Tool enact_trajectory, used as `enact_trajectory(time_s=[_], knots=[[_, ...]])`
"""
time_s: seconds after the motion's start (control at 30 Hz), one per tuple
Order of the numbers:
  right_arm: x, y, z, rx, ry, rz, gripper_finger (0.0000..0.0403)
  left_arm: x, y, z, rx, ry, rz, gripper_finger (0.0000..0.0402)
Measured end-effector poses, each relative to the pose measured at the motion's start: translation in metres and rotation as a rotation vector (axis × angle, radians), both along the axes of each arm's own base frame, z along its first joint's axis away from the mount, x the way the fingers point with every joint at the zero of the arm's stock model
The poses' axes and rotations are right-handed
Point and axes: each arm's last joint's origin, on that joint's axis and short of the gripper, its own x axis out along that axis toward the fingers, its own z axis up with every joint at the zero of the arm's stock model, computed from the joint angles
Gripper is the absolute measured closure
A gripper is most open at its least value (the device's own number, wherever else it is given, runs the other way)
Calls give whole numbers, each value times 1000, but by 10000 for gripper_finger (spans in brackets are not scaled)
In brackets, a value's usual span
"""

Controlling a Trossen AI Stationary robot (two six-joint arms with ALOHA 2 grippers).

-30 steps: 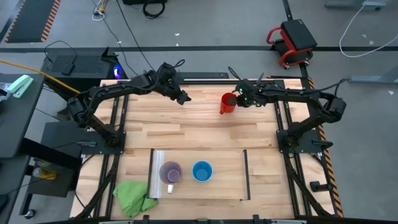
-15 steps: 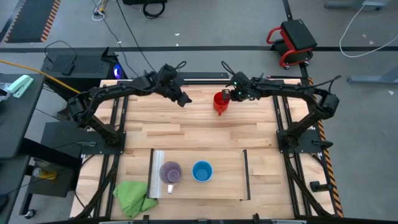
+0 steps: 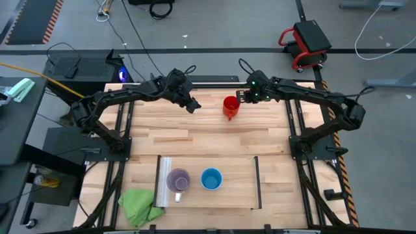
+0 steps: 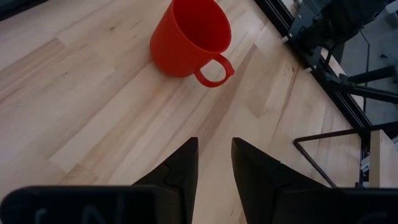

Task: Stack small to large cups/mugs on shelf
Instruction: Put the red mug on the shelf

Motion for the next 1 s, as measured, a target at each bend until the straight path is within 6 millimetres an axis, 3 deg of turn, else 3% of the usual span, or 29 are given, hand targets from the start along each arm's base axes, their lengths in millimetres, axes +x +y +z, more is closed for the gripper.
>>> enact_trajectory(time_s=[0.23,0.47,0.7,0.87,1.0], knots=[[0,4,18,40,-89,86,370,-1,0,-1,-3,11,-4,296],[12,-4,66,-72,-81,195,353,-6,-3,-7,-48,87,-4,296],[10,-19,93,-187,-63,300,351,-9,-5,-10,-73,130,-4,296],[12,-18,112,-320,-63,457,351,-9,-5,-10,-74,130,-4,296],[13,-17,121,-335,-91,430,351,-9,-5,-10,-74,130,-4,296]])
